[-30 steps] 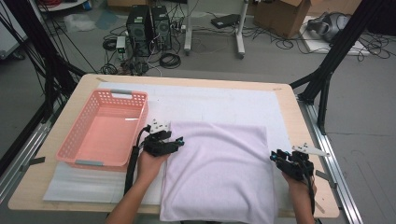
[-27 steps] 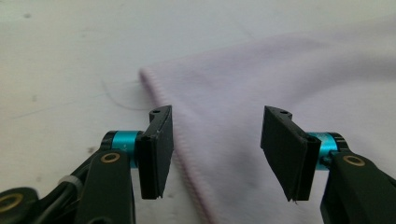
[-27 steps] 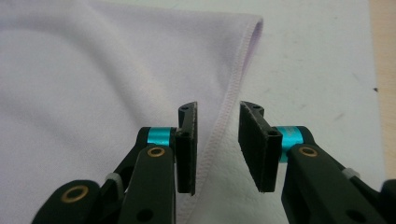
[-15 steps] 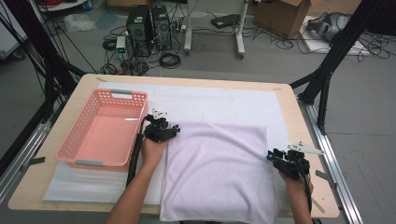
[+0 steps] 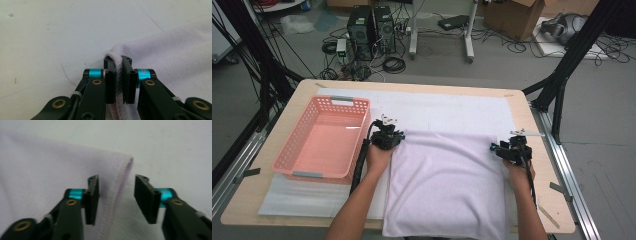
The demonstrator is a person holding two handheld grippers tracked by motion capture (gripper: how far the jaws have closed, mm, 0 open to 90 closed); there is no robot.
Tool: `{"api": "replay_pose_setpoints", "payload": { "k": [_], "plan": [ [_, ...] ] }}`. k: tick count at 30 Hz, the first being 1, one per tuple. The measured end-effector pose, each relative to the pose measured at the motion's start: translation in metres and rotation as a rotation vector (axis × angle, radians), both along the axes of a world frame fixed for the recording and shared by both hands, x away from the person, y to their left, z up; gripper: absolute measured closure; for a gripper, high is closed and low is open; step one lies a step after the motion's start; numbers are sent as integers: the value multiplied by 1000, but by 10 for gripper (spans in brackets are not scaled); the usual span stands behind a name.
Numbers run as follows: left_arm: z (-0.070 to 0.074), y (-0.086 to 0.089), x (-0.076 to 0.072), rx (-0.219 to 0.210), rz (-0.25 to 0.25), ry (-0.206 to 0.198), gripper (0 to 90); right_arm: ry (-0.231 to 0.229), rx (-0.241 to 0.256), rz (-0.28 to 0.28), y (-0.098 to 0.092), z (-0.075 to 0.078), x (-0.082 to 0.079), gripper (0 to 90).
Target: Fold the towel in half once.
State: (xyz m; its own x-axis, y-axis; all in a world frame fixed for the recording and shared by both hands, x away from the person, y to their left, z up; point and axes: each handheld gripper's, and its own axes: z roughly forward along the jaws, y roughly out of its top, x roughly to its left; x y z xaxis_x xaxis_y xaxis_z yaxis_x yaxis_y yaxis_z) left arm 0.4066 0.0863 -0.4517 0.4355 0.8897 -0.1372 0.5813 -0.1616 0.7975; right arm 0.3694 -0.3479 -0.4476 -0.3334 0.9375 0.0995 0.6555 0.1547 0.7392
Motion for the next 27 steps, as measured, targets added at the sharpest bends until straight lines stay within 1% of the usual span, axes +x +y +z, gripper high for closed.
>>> {"api": "replay_pose_setpoints", "payload": {
  "k": [1, 2, 3, 4, 5, 6, 7, 8, 9, 10, 11, 13, 14, 15, 16, 18, 19, 21, 22, 23, 24, 25, 26, 27],
  "plan": [
    [0, 1, 1, -14, 9, 6, 839, -15, -20, -2, 2, 0, 1, 678],
    [0, 1, 1, -14, 16, 8, 842, -10, 1, 0, 2, -1, 2, 785],
    [0, 1, 0, -10, 19, 3, 845, 5, 41, 10, 1, -1, 4, 852],
    [1, -1, 0, 1, 25, -9, 847, 21, 55, 1, 1, 0, 5, 863],
    [3, -1, -1, 1, 33, -23, 848, 35, 67, -3, 1, 1, 7, 870],
    [5, -1, -1, -16, 47, -38, 850, 34, 63, 3, -1, 2, 8, 873],
    [7, 0, -1, -30, 59, -53, 850, 8, 41, 2, -2, 3, 9, 875],
    [9, 0, -1, -47, 74, -70, 851, -21, 50, 1, -5, 5, 9, 875],
    [10, 0, 0, -56, 81, -80, 851, -54, 61, -1, -8, 7, 11, 875],
    [12, 0, 2, -61, 87, -73, 851, -69, 71, -11, -8, 9, 12, 875],
    [13, -1, 5, -57, 89, -70, 851, -92, 66, -14, -9, 12, 15, 875],
    [17, -1, 10, -99, 106, -79, 851, -124, 41, -7, -7, 16, 21, 875],
    [19, 0, 13, -110, 112, -86, 851, -145, 26, -5, -7, 18, 25, 874],
    [19, 0, 17, -135, 120, -99, 851, -151, 36, -12, -8, 19, 28, 874],
    [20, 1, 21, -123, 115, -89, 850, -155, 41, -15, -9, 19, 32, 874],
    [21, 0, 31, -110, 106, -93, 850, -167, 61, -23, -10, 18, 39, 873],
    [23, -1, 35, -115, 112, -96, 850, -173, 62, -26, -10, 18, 42, 873],
    [26, -3, 45, -108, 107, -90, 850, -175, 60, -32, -10, 18, 48, 873],
    [27, -4, 49, -119, 112, -113, 850, -170, 61, -38, -10, 18, 52, 873],
    [29, -5, 54, -118, 110, -102, 850, -173, 64, -40, -12, 18, 54, 873],
    [29, -7, 59, -103, 105, -94, 850, -175, 71, -45, -13, 19, 57, 873],
    [31, -8, 63, -93, 102, -99, 850, -196, 83, -49, -14, 20, 58, 873],
    [33, -8, 67, -96, 103, -102, 850, -209, 94, -56, -15, 21, 60, 872],
    [35, -9, 70, -101, 104, -99, 850, -207, 100, -63, -15, 22, 62, 872]
  ]
}}
